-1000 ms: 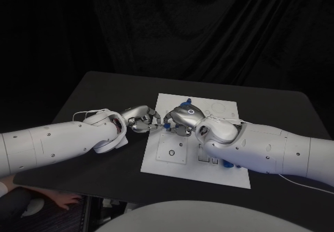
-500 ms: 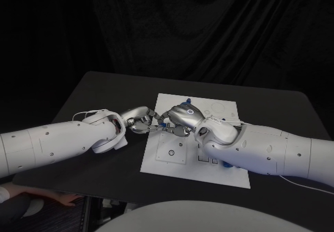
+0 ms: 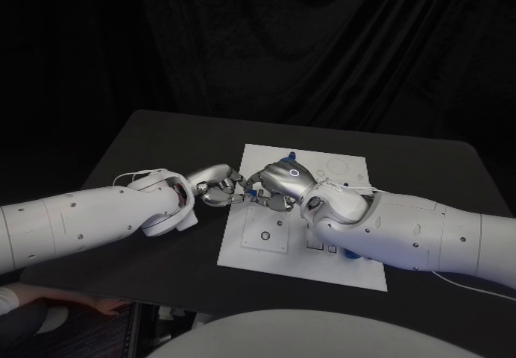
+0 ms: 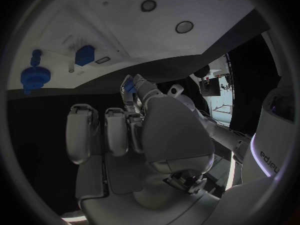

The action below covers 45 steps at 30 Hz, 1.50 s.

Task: Assemble the parts on the task board

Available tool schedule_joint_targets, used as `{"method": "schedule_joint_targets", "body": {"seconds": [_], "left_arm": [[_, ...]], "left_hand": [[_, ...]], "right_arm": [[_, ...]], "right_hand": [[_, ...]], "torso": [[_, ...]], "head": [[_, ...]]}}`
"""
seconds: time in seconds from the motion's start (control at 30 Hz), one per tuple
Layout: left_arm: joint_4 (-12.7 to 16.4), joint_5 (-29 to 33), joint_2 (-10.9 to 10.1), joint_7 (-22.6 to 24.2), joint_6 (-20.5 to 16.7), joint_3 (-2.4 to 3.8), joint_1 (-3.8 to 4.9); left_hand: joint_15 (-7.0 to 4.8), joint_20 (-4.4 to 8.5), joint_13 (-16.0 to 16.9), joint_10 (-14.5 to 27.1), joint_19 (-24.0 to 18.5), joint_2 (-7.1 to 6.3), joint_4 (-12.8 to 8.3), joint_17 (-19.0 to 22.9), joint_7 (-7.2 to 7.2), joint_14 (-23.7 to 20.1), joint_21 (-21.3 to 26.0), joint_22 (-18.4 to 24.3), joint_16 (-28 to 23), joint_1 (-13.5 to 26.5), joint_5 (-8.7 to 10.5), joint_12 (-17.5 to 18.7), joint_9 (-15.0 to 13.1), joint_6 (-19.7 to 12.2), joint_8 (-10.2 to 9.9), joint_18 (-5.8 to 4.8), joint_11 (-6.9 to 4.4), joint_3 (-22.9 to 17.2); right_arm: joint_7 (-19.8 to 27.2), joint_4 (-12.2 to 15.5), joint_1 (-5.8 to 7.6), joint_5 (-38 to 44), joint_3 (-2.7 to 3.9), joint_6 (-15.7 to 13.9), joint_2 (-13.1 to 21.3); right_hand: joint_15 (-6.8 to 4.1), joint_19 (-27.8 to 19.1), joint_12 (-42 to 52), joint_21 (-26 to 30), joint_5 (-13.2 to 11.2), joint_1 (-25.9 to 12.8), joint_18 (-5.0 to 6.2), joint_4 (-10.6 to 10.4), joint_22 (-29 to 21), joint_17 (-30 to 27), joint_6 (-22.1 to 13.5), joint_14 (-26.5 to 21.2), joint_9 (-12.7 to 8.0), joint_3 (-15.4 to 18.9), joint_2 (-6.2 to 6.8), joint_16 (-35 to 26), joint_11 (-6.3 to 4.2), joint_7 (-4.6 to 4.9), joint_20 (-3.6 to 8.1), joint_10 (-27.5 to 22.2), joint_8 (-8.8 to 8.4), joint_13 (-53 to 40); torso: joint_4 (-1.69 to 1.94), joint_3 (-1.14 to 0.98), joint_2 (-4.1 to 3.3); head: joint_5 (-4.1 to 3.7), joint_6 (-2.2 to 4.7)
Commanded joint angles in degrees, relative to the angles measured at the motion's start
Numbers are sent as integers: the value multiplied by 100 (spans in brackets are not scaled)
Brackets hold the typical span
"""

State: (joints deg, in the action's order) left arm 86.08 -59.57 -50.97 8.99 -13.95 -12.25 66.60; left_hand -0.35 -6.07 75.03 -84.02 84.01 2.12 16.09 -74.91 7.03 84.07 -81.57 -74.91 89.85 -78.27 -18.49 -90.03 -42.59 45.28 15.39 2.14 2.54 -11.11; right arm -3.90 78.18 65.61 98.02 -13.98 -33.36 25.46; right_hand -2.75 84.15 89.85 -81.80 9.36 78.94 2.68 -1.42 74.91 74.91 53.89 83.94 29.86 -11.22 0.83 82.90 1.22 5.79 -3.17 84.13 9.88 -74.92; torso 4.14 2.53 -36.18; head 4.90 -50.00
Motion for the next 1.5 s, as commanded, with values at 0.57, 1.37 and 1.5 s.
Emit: {"method": "schedule_joint_targets", "body": {"seconds": [0.57, 1.37, 1.5], "left_arm": [[-10, 359, 63, 407, 27, 6, -13], [-69, 483, 109, 302, 196, 6, -20], [-72, 484, 117, 292, 229, 6, -21]], "left_hand": [[-122, 128, 1497, -598, 103, -63, 57, -1509, -126, 593, 0, -1223, 15, -212, -47, 3, -29, 192, 276, 3, -107, -408], [-6, 26, 1497, -598, 50, -138, 78, -1509, 11, 593, 71, -1202, 15, 726, 72, 3, 387, 60, -54, 18, 22, -56], [-10, 24, 1497, -598, 54, -124, 58, -1509, -7, 593, 63, -1204, 15, 702, -32, 3, 412, 97, -57, 17, 12, -59]], "right_arm": [[93, 31, -15, 3, 6, 51, -23], [131, 40, -18, 3, 5, 40, -28], [132, 40, -18, 3, 5, 29, -27]], "right_hand": [[-50, 264, 15, -19, 90, 79, -73, 24, 1254, 626, -25, 435, 19, 13, -51, 15, -56, -32, 15, 587, -3, -1508], [-53, 263, 15, -18, 114, 90, -73, 33, 1253, 626, -42, 434, 40, 14, -44, 16, -61, -30, 17, 587, -14, -1508], [-53, 263, 15, -18, 114, 90, -73, 33, 1253, 626, -42, 434, 40, 14, -44, 16, -61, -30, 17, 587, -14, -1508]], "torso": [[2, 1, 2], [3, 1, 1], [3, 1, 2]], "head": [[17, 0], [26, 0], [23, 0]]}}
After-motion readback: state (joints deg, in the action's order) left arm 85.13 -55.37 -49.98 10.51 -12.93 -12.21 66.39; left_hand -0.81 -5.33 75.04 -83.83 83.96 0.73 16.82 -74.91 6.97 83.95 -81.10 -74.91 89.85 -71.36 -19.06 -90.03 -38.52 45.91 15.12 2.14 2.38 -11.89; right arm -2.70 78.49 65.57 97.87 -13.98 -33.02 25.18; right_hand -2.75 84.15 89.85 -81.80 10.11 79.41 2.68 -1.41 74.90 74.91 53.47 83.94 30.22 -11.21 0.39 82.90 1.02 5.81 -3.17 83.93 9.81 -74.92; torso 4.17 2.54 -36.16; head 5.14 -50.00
